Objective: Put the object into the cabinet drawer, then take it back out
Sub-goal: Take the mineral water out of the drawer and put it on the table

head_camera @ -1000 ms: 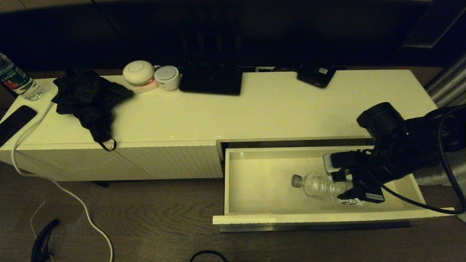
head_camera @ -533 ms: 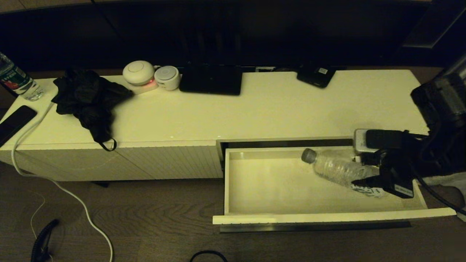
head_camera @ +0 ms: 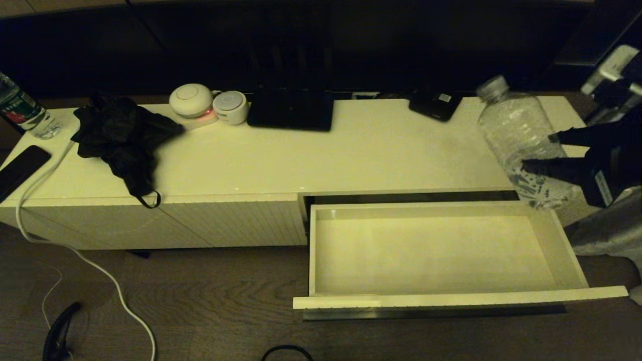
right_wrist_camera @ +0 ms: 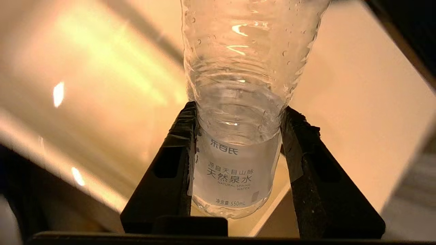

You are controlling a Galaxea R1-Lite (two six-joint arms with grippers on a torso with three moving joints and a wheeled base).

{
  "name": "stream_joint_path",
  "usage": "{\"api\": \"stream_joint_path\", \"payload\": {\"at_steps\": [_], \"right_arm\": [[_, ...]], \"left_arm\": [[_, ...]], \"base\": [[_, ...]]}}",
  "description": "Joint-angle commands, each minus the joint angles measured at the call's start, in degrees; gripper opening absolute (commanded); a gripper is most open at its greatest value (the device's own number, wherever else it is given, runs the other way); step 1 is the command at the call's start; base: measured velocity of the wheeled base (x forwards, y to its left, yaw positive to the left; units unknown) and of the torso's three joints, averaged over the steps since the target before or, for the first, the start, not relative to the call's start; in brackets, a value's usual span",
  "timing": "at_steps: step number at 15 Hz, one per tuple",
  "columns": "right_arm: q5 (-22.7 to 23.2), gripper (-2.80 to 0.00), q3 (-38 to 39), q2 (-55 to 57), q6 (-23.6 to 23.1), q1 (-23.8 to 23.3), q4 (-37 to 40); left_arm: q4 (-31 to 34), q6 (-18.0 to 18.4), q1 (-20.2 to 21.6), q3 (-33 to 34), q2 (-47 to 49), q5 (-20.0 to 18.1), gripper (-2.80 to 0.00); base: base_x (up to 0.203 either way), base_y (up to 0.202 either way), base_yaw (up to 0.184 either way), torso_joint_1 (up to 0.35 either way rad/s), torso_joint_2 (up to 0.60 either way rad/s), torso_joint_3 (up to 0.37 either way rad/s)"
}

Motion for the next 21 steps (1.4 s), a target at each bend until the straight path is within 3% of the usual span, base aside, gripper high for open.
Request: {"api": "stream_joint_path", "payload": {"at_steps": [1, 6, 10, 14, 19, 21], "right_arm": [[-4.7, -2.80, -1.5, -0.1, 10.5, 0.1, -3.0], [-21.1, -2.80, 3.9, 7.5, 21.1, 2.8, -24.6], [-32.3, -2.80, 8.2, 17.3, 22.0, 3.9, -48.7], [-43.6, -2.80, 9.1, 27.7, 21.7, 4.8, -67.8], [-45.9, -2.80, 7.7, 36.1, 21.6, 4.3, -85.4], [-46.2, -2.80, 6.4, 39.3, 21.6, 4.1, -89.0]], "left_arm": [[0.0, 0.0, 0.0, 0.1, -0.1, 0.0, -2.80], [0.0, 0.0, 0.0, 0.0, -0.1, 0.0, -2.80], [0.0, 0.0, 0.0, 0.0, -0.1, 0.0, -2.80], [0.0, 0.0, 0.0, 0.0, -0.1, 0.0, -2.80], [0.0, 0.0, 0.0, 0.0, -0.1, 0.0, -2.80], [-0.1, 0.0, 0.0, 0.0, -0.1, 0.0, -2.80]], "base": [[0.000, 0.000, 0.000, 0.000, 0.00, 0.000], [0.000, 0.000, 0.000, 0.000, 0.00, 0.000], [0.000, 0.000, 0.000, 0.000, 0.00, 0.000], [0.000, 0.000, 0.000, 0.000, 0.00, 0.000], [0.000, 0.000, 0.000, 0.000, 0.00, 0.000], [0.000, 0.000, 0.000, 0.000, 0.00, 0.000]]}}
